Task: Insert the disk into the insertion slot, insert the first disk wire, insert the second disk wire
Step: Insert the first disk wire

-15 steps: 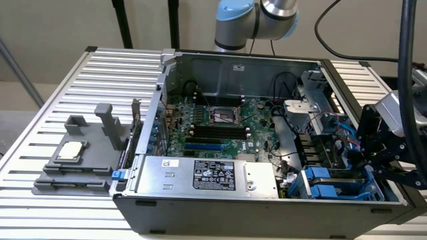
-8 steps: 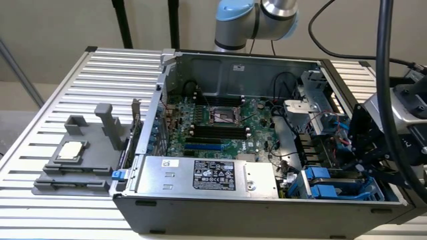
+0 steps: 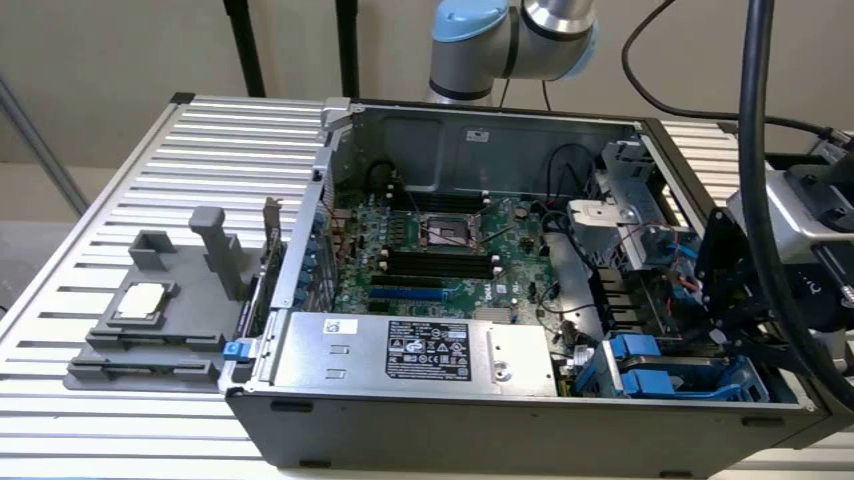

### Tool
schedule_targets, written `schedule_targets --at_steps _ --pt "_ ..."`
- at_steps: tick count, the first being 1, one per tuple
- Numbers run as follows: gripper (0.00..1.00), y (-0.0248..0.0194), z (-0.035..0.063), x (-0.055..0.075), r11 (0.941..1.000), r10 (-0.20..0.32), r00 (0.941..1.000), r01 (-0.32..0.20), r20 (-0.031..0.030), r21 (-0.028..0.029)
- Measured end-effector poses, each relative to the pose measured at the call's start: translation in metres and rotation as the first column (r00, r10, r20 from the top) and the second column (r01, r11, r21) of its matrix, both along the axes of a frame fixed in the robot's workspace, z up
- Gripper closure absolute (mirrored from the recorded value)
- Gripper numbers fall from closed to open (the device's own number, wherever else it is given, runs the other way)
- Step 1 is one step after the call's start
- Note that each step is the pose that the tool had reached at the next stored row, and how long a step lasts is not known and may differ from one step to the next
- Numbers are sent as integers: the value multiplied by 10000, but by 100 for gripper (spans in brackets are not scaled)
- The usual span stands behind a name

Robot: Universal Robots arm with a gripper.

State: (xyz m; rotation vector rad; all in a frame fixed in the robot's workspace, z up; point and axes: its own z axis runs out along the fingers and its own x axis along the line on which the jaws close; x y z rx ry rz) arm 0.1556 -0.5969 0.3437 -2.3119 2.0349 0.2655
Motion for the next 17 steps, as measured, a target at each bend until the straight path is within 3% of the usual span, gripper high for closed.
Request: schedule_targets --at_steps 4,6,8,12,17 --pt "84 -1 -1 0 9993 -265 9996 264 -21 -253" --pt "84 -1 -1 0 9986 -398 9992 396 -41 -351" --pt "84 -1 -2 0 9977 -554 9984 551 -73 -400" --pt "84 -1 0 0 9950 -900 9958 892 -146 -447" --pt "84 3 -1 5 9917 -1176 9930 1167 -143 -543"
